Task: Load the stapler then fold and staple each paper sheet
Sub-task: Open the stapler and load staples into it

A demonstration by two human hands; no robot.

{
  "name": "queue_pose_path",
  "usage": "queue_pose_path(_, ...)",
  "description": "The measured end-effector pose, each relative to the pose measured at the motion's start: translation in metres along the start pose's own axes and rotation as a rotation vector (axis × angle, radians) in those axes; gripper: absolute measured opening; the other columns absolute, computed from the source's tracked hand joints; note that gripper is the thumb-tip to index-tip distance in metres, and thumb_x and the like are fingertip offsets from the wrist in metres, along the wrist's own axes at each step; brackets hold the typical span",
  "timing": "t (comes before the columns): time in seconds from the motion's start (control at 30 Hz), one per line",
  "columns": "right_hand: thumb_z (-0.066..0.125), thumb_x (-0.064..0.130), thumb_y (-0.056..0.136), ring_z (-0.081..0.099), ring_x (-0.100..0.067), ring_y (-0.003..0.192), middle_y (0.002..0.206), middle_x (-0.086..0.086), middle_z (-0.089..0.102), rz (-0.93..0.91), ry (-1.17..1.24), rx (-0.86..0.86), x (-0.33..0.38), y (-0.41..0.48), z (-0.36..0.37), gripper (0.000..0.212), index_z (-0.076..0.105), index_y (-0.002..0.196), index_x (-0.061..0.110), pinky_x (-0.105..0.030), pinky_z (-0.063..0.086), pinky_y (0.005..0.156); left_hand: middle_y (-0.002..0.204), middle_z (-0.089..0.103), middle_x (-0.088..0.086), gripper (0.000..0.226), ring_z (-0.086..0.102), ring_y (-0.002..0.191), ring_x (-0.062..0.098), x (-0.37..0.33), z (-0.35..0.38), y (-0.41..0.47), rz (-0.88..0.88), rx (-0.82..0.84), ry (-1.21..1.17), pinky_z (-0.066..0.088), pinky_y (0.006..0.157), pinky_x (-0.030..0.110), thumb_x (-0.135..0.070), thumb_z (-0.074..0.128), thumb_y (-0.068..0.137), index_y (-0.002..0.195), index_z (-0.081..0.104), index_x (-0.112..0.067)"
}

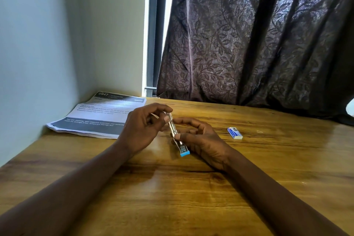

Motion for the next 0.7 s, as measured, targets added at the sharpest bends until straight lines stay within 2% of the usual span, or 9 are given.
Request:
queue_pose_path(0.1, 0.070, -0.008, 0.085, 0.073, -0.021, 0.082, 0.098, -0.013, 0.077, 0.012, -0.011, -0.015, -0.0022, 0.0013, -0.0007, 0.038, 0.070, 0.121, 0.007, -0.034, 0.060, 0.080, 0.093, 0.078, 0.002, 0.021, 0.077, 0.077, 0.019, 0.0055, 0.0028, 0.0014, -0.065, 0.026, -0.123, 0.062, 0.076, 0.033, -0.001, 0.070, 0.091, 0.102, 0.077, -0.017)
queue_pose_path(0.2, 0.071, -0.008, 0.085, 0.074, -0.020, 0.084, 0.100, -0.013, 0.077, 0.022, -0.022, -0.021, -0.0013, 0.0009, -0.0013, 0.040, 0.069, 0.123, 0.004, -0.035, 0.062, 0.079, 0.102, 0.078, 0.006, 0.038, 0.078, 0.086, 0.020, 0.0078, 0.0065, 0.0010, -0.120, 0.084, -0.187, 0.063, 0.082, 0.035, 0.015, 0.060, 0.090, 0.108, 0.076, -0.014)
queue_pose_path(0.27, 0.073, -0.008, 0.084, 0.074, -0.021, 0.085, 0.101, -0.015, 0.077, 0.020, -0.034, -0.029, -0.0003, 0.0004, -0.0012, 0.040, 0.069, 0.121, 0.006, -0.038, 0.062, 0.080, 0.105, 0.078, 0.008, 0.041, 0.078, 0.089, 0.020, 0.0071, 0.0076, 0.0005, -0.136, 0.104, -0.219, 0.063, 0.082, 0.033, 0.018, 0.059, 0.089, 0.111, 0.075, -0.012)
queue_pose_path(0.37, 0.075, -0.006, 0.082, 0.072, -0.026, 0.088, 0.101, -0.016, 0.076, 0.014, -0.043, -0.043, 0.0000, 0.0009, -0.0014, 0.041, 0.069, 0.119, 0.010, -0.047, 0.058, 0.087, 0.102, 0.078, 0.009, 0.033, 0.078, 0.087, 0.022, 0.0071, 0.0059, 0.0010, -0.145, 0.093, -0.257, 0.063, 0.078, 0.031, 0.012, 0.069, 0.087, 0.108, 0.076, -0.012)
queue_pose_path(0.53, 0.078, -0.004, 0.080, 0.071, -0.025, 0.084, 0.095, -0.013, 0.076, 0.012, -0.054, -0.050, 0.0002, -0.0001, -0.0004, 0.047, 0.065, 0.124, 0.009, -0.040, 0.060, 0.077, 0.093, 0.077, 0.011, 0.023, 0.077, 0.077, 0.024, 0.0081, 0.0056, 0.0005, -0.163, 0.086, -0.235, 0.062, 0.070, 0.030, 0.002, 0.079, 0.081, 0.099, 0.078, -0.011)
queue_pose_path(0.63, 0.077, -0.006, 0.081, 0.072, -0.021, 0.079, 0.095, -0.013, 0.076, 0.005, -0.046, -0.062, -0.0014, 0.0000, 0.0000, 0.049, 0.062, 0.127, 0.005, -0.032, 0.060, 0.066, 0.082, 0.077, 0.013, 0.016, 0.074, 0.067, 0.022, 0.0095, 0.0060, 0.0007, -0.158, 0.058, -0.225, 0.059, 0.063, 0.027, -0.001, 0.081, 0.079, 0.094, 0.077, -0.007)
queue_pose_path(0.7, 0.077, -0.005, 0.081, 0.074, -0.021, 0.082, 0.098, -0.015, 0.076, -0.003, -0.057, -0.051, -0.0016, -0.0006, 0.0012, 0.047, 0.064, 0.125, 0.004, -0.032, 0.061, 0.068, 0.080, 0.077, 0.012, 0.015, 0.075, 0.066, 0.021, 0.0096, 0.0047, 0.0012, -0.148, 0.033, -0.200, 0.059, 0.063, 0.026, -0.003, 0.082, 0.079, 0.093, 0.078, -0.007)
Point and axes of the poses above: each hand's wrist, its own y-axis towards the middle knuckle, its own z-axis out of the palm, x = y × z, the point moved 5 cm from there along y, towards the middle knuckle
